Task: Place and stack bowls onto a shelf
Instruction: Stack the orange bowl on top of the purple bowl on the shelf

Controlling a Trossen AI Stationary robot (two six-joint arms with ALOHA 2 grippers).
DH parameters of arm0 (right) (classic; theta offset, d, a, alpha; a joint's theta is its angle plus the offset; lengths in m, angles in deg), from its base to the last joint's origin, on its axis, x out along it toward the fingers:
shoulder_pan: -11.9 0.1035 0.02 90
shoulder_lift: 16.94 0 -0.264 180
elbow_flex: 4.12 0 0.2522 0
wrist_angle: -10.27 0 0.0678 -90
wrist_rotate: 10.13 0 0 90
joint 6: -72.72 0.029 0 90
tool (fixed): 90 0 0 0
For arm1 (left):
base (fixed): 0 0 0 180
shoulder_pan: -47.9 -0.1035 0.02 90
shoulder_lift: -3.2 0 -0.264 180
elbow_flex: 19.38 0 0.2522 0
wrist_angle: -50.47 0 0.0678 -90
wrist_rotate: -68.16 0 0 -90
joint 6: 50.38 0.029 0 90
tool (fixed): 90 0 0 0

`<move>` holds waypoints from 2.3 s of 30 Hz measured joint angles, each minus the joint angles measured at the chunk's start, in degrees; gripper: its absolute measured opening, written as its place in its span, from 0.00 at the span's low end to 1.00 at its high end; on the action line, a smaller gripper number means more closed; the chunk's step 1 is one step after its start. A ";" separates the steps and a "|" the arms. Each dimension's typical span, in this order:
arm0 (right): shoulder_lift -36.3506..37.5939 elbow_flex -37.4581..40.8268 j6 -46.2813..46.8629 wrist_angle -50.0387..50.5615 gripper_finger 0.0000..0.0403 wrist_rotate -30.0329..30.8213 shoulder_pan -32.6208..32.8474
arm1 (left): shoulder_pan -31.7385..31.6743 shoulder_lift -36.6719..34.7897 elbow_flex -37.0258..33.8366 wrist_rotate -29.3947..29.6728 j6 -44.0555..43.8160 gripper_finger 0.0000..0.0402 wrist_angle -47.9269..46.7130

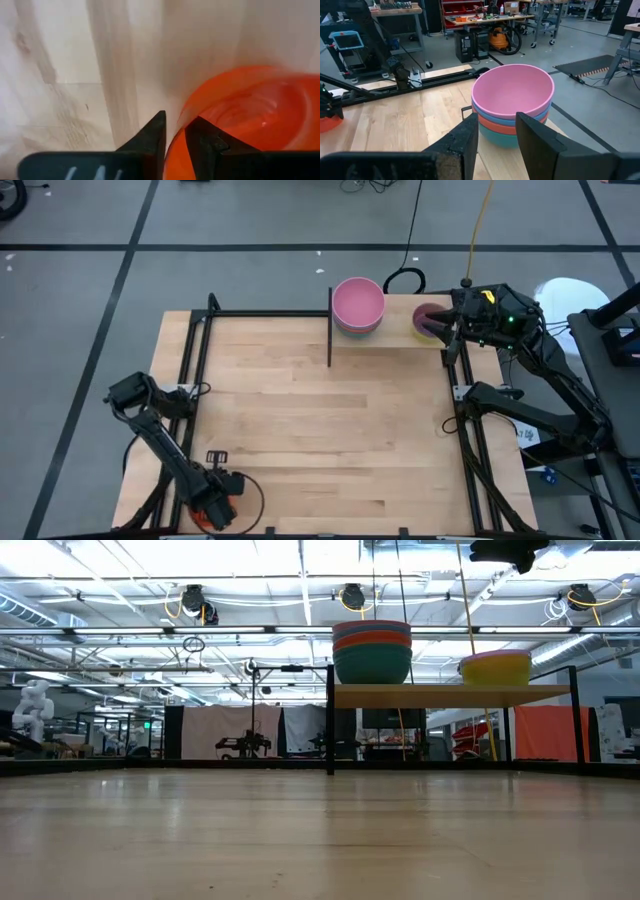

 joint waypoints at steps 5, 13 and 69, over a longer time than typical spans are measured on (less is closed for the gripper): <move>0.00 0.00 0.00 0.01 0.31 0.02 0.00 | -3.27 -0.02 0.11 -1.77 -2.26 0.03 0.42; 0.02 0.00 -0.01 0.02 0.31 0.05 0.00 | -11.17 -1.61 0.07 -3.99 0.60 0.01 0.96; 14.25 -0.02 2.04 1.71 0.31 -8.89 -0.05 | -58.77 -2.41 35.53 25.38 29.75 0.01 34.92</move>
